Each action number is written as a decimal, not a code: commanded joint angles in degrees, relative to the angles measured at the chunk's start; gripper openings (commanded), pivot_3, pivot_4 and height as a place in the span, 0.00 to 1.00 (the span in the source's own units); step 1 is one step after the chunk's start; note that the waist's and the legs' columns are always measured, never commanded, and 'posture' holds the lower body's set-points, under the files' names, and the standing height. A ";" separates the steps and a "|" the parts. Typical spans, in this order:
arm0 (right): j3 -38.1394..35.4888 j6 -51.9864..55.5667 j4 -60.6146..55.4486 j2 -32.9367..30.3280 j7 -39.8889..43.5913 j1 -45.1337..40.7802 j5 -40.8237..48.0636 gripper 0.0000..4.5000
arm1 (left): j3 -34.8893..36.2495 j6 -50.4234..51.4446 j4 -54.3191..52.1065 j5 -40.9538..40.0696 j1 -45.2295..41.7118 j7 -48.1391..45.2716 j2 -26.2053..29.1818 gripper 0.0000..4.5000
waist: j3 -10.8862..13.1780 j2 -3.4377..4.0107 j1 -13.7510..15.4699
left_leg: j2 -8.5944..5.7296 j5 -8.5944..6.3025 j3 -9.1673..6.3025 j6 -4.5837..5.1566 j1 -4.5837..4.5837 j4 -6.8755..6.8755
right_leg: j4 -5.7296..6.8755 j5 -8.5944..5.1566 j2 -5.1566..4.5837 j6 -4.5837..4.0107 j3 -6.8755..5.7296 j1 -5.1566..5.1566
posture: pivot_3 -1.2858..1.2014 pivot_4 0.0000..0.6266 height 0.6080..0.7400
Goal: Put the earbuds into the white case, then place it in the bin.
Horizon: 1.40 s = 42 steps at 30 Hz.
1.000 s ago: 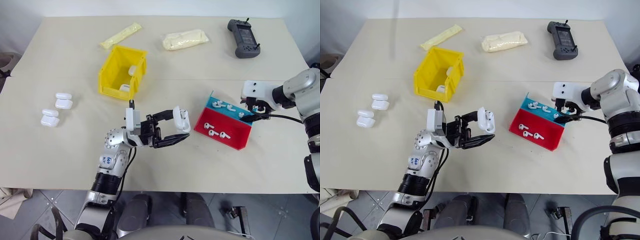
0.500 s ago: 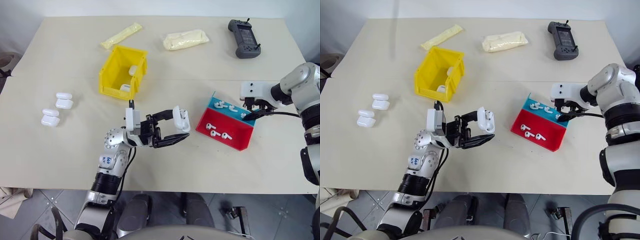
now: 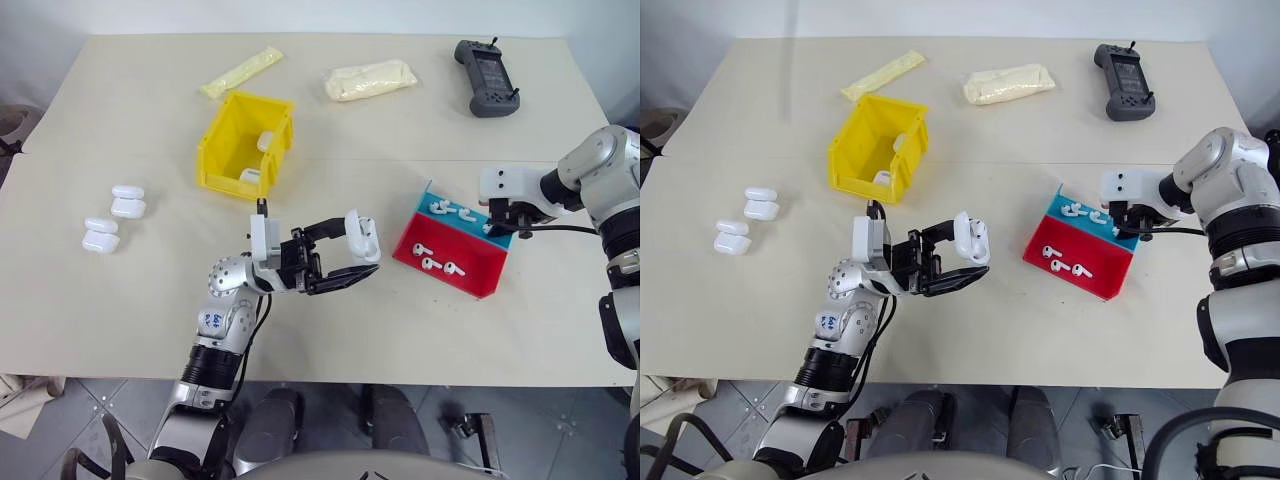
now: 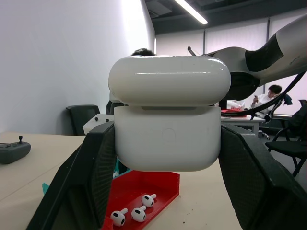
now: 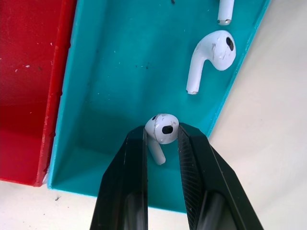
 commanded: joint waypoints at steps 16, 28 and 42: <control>-16.91 18.49 -25.12 -7.81 2.86 11.20 14.60 0.11 | -0.34 0.58 -1.71 -0.80 -0.96 -0.93 -0.15 0.62 | 0.02 0.03 0.14 | 0.01 0.00 0.04 -0.01 -0.11 -0.01 | 0.00 0.00 -0.01 0.00 0.01 -0.14 | 0.52 0.24 1.00; -43.37 49.53 -67.04 0.61 -5.05 39.14 49.07 0.11 | -0.18 4.28 -3.39 -2.42 -0.97 -2.23 0.91 0.62 | 0.01 0.03 0.27 | 0.08 -0.01 -0.01 -0.02 -0.12 -0.03 | 0.04 0.00 -0.01 0.00 -0.02 -0.13 | 0.52 0.24 1.00; -51.01 57.65 -87.52 28.01 -38.05 51.86 86.36 0.11 | 0.77 6.13 -3.52 -2.42 -2.22 -2.09 1.87 0.62 | -0.01 -0.01 0.18 | 0.01 -0.02 -0.12 -0.03 -0.01 -0.02 | 0.12 0.01 0.02 -0.01 0.02 -0.07 | 0.52 0.24 1.00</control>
